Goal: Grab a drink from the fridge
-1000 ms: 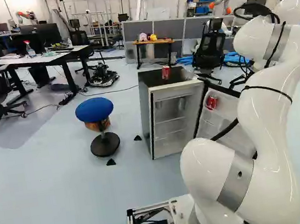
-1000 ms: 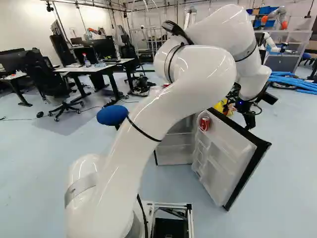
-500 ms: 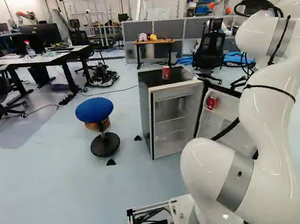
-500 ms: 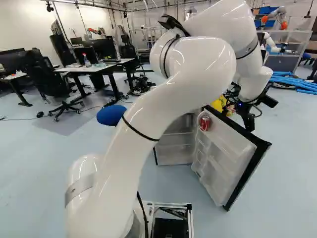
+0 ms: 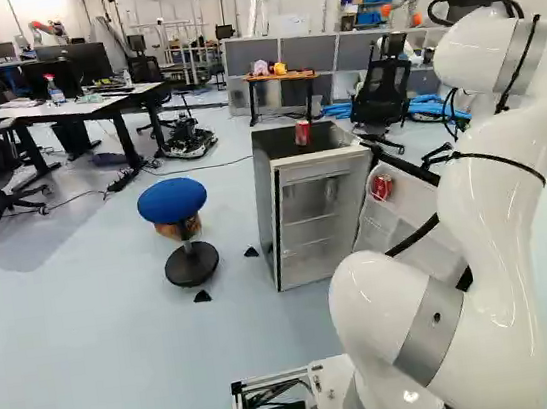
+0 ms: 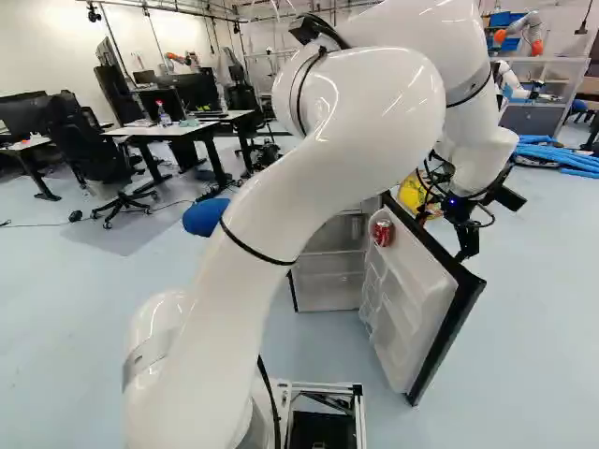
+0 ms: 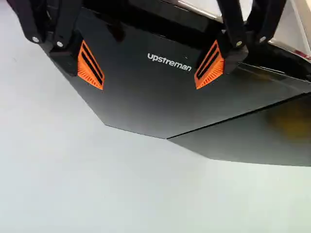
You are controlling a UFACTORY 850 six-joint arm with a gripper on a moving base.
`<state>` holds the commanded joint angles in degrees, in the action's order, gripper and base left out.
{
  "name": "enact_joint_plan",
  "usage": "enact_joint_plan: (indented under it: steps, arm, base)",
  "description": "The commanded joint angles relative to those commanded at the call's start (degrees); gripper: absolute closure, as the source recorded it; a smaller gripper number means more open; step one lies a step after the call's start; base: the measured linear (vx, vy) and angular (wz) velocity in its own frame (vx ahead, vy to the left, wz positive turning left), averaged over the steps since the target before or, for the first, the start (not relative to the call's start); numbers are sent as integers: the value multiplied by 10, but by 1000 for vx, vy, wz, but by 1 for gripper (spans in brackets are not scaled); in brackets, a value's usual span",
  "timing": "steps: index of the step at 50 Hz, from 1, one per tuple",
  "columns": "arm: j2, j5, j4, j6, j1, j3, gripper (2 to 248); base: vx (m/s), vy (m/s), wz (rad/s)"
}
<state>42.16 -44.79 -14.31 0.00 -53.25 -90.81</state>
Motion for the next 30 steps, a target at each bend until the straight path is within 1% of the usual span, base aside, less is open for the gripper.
enact_joint_plan:
  steps: [30]
  arm:
    - [-50, -6, 0, 0, -10, 81, 3]
  base:
    - [0, 0, 0]
